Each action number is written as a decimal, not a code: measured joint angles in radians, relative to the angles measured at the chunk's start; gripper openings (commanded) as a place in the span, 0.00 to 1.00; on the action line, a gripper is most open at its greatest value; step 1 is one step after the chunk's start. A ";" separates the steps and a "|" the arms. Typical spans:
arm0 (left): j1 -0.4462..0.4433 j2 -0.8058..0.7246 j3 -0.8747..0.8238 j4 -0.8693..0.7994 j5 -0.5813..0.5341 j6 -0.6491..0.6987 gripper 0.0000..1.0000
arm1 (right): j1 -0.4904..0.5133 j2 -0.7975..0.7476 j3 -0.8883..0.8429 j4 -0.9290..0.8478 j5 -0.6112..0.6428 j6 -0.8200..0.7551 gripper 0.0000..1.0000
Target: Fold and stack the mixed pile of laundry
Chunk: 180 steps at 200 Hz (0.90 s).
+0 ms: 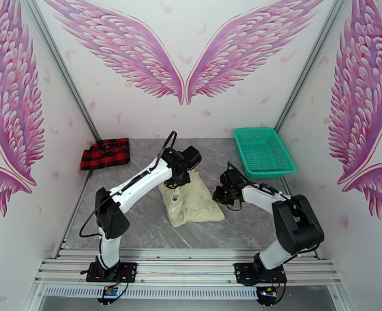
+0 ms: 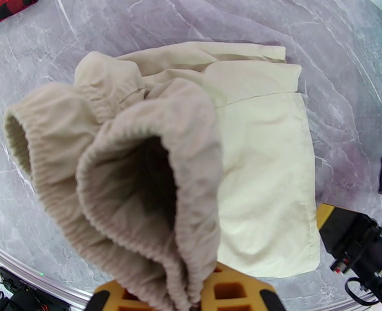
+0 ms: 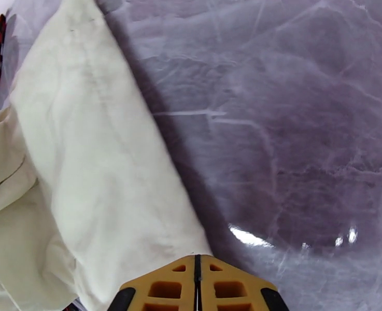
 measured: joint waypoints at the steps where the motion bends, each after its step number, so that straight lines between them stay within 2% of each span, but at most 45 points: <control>1: -0.001 0.003 0.005 -0.001 0.000 0.000 0.00 | 0.000 0.006 0.000 0.003 -0.003 0.002 0.10; 65: -0.039 0.088 0.120 -0.008 0.025 0.006 0.00 | -0.024 0.050 0.022 0.034 -0.056 0.034 0.10; 102: -0.059 0.196 0.250 0.000 0.055 0.024 0.00 | -0.025 0.064 0.032 0.035 -0.070 0.037 0.10; 113: -0.065 0.218 0.266 0.011 0.065 0.027 0.08 | -0.025 0.065 0.035 0.033 -0.072 0.036 0.09; 133: -0.070 0.242 0.268 0.039 0.084 0.026 0.15 | -0.024 0.059 0.040 0.027 -0.071 0.036 0.10; 152: -0.071 0.254 0.269 0.070 0.103 0.026 0.27 | -0.021 0.050 0.039 0.023 -0.060 0.035 0.16; 180: -0.069 0.271 0.269 0.132 0.138 0.024 0.63 | -0.014 0.011 0.040 -0.023 -0.013 0.025 0.24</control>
